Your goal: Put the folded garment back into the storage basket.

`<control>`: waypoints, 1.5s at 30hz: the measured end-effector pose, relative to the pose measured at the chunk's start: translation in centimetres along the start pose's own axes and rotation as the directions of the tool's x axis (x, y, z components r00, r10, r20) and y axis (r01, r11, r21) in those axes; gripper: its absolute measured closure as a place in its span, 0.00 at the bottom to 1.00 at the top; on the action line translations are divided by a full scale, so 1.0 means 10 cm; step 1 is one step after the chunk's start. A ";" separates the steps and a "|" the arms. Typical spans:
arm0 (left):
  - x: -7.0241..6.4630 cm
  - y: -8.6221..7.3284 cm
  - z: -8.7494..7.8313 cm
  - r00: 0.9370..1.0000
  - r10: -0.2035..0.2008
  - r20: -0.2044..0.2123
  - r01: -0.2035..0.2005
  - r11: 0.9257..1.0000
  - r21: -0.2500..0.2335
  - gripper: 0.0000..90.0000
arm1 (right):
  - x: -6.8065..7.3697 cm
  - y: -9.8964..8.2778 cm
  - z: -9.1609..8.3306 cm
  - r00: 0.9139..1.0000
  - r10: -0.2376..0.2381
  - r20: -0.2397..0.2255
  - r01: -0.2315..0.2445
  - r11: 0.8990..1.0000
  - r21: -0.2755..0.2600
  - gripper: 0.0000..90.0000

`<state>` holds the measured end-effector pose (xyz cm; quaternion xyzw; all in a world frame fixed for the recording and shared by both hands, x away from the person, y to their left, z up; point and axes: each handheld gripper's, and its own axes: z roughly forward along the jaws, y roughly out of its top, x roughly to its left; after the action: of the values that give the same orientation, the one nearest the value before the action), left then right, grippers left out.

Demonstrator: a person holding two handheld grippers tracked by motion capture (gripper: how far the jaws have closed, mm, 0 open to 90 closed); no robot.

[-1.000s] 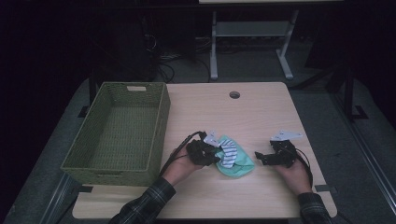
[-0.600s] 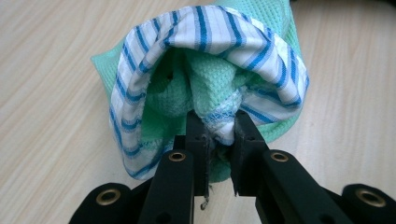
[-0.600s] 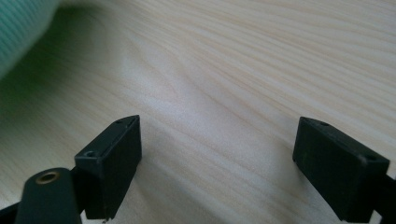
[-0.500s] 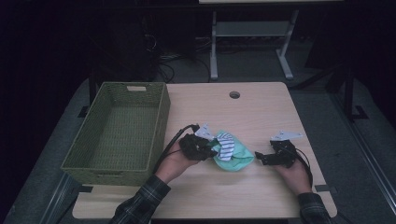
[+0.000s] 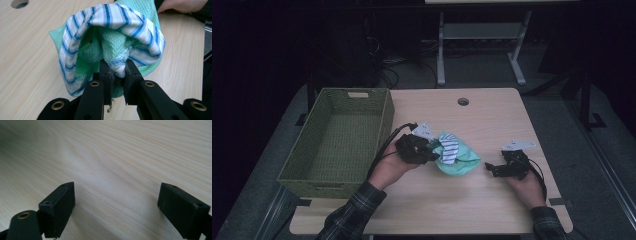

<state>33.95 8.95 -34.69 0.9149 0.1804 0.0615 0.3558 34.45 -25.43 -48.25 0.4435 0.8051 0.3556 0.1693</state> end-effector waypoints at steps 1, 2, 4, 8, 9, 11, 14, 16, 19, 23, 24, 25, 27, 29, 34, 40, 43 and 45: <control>0.01 0.01 -0.03 1.000 -0.014 -0.002 0.014 1.000 -0.012 0.88 | 0.00 0.00 0.00 1.000 -0.001 0.000 0.001 1.000 0.000 0.16; 0.02 0.01 -0.06 1.000 -0.011 -0.004 0.011 1.000 -0.015 0.88 | 0.00 0.00 0.00 1.000 0.000 0.000 0.000 1.000 0.000 0.16; 0.04 0.03 -0.13 1.000 -0.014 -0.011 0.014 1.000 -0.020 0.88 | 0.00 0.00 0.00 1.000 -0.002 0.000 0.002 1.000 -0.001 0.16; 0.08 0.04 -0.24 0.999 -0.025 -0.026 0.024 0.999 -0.031 0.88 | 0.00 0.00 0.00 1.000 -0.004 0.001 0.004 1.000 -0.001 0.15; 0.09 0.04 -0.26 0.999 -0.028 -0.029 0.027 0.999 -0.032 0.88 | 0.00 0.00 0.00 1.000 -0.003 0.002 0.003 1.000 -0.001 0.15; 0.11 0.03 -0.31 0.999 -0.028 -0.042 0.027 0.999 -0.030 0.88 | 0.00 0.00 0.00 1.000 -0.003 0.002 0.003 1.000 0.000 0.15; 0.14 0.03 -0.39 0.998 -0.031 -0.056 0.029 0.999 -0.029 0.88 | 0.00 0.00 0.00 1.000 -0.005 0.003 0.005 1.000 0.002 0.13; 0.17 0.02 -0.44 0.998 -0.034 -0.060 0.032 0.999 -0.028 0.88 | -0.01 0.00 0.01 1.000 -0.006 0.003 0.006 1.000 0.003 0.13; 0.20 0.01 -0.51 0.997 -0.039 -0.073 0.037 0.999 -0.027 0.88 | 0.00 0.00 0.01 1.000 -0.006 0.003 0.006 1.000 0.004 0.13; 0.26 -0.02 -0.62 0.994 -0.057 -0.092 0.054 0.998 -0.031 0.88 | 0.00 0.00 0.01 1.000 -0.006 0.003 0.006 1.000 0.004 0.13; 0.27 -0.03 -0.65 0.994 -0.057 -0.095 0.055 0.998 -0.029 0.88 | 0.00 0.00 0.01 1.000 -0.006 0.003 0.006 1.000 0.004 0.13; 0.29 -0.04 -0.67 0.993 -0.060 -0.100 0.058 0.998 -0.027 0.88 | -0.01 0.00 0.01 1.000 -0.006 0.003 0.006 1.000 0.004 0.13; 0.32 -0.06 -0.72 0.991 -0.070 -0.113 0.067 0.997 -0.027 0.88 | 0.00 0.00 0.01 1.000 -0.006 0.003 0.006 1.000 0.004 0.13; 0.35 -0.09 -0.77 0.989 -0.078 -0.123 0.075 0.997 -0.029 0.88 | -0.01 0.00 0.01 1.000 -0.007 0.003 0.006 1.000 0.003 0.13; 0.42 -0.16 -0.88 0.984 -0.111 -0.138 0.106 0.993 -0.047 0.88 | -0.01 0.00 0.01 1.000 -0.006 0.003 0.006 1.000 0.003 0.13; 0.47 -0.23 -0.99 0.977 -0.135 -0.165 0.128 0.990 -0.051 0.88 | 0.00 0.00 0.01 1.000 -0.004 0.000 0.004 1.000 0.008 0.11; 0.50 -0.29 -1.05 0.970 -0.154 -0.186 0.147 0.988 -0.049 0.88 | 0.00 0.00 0.01 1.000 -0.005 0.000 0.005 1.000 0.008 0.11; 0.52 -0.33 -1.10 0.965 -0.167 -0.203 0.160 0.986 -0.048 0.88 | 0.00 0.00 0.01 1.000 -0.005 0.001 0.005 1.000 0.009 0.11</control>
<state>35.19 20.04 -28.83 0.8799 0.2903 0.1295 0.3531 34.50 -25.39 -48.29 0.4422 0.8078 0.3514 0.1686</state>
